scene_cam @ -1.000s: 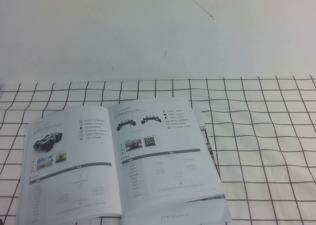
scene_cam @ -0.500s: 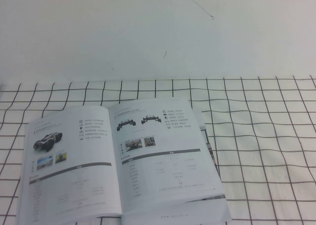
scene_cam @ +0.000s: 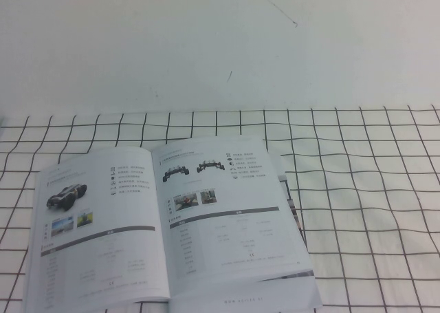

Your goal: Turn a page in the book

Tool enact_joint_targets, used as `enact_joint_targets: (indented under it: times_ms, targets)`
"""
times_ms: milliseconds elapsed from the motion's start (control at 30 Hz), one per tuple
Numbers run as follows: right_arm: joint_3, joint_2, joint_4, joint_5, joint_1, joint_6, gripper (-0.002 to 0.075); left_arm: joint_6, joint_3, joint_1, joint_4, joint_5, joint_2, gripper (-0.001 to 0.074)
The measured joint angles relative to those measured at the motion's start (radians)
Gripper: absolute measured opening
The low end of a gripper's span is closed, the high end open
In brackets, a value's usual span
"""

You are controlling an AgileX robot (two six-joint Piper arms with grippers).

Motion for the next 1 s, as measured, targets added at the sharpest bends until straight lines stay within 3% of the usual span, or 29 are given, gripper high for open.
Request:
enact_joint_targets:
  times_ms: [100, 233, 333, 433, 600, 767, 1000]
  targets:
    - [-0.102, 0.000, -0.002, 0.223, 0.000, 0.000, -0.0002, 0.092, -0.127, 0.000, -0.214, 0.206, 0.000, -0.0003]
    - [-0.256, 0.008, -0.008, 0.553, 0.000, 0.000, -0.0002, 0.472, -0.317, 0.000, -0.536, 0.466, 0.027, -0.0003]
    - [-0.358, 0.072, -0.002, 0.743, 0.000, 0.000, -0.0002, 0.737, -0.412, 0.000, -0.714, 0.580, 0.101, -0.0003]
    - [-0.448, 0.164, 0.022, 0.900, 0.000, 0.000, -0.0002, 0.885, -0.479, 0.000, -0.839, 0.649, 0.214, -0.0003]
    - [-0.572, 0.347, 0.055, 1.134, 0.000, -0.049, -0.0002, 0.960, -0.524, 0.000, -0.895, 0.761, 0.404, -0.0003]
    - [-0.696, 0.573, 0.220, 1.423, 0.000, -0.302, -0.0002, 0.961, -0.520, 0.000, -0.927, 0.831, 0.619, -0.0003]
    - [-0.742, 0.829, 0.449, 1.596, 0.000, -0.568, -0.0002, 0.771, -0.611, 0.000, -0.873, 1.141, 0.949, -0.0003]
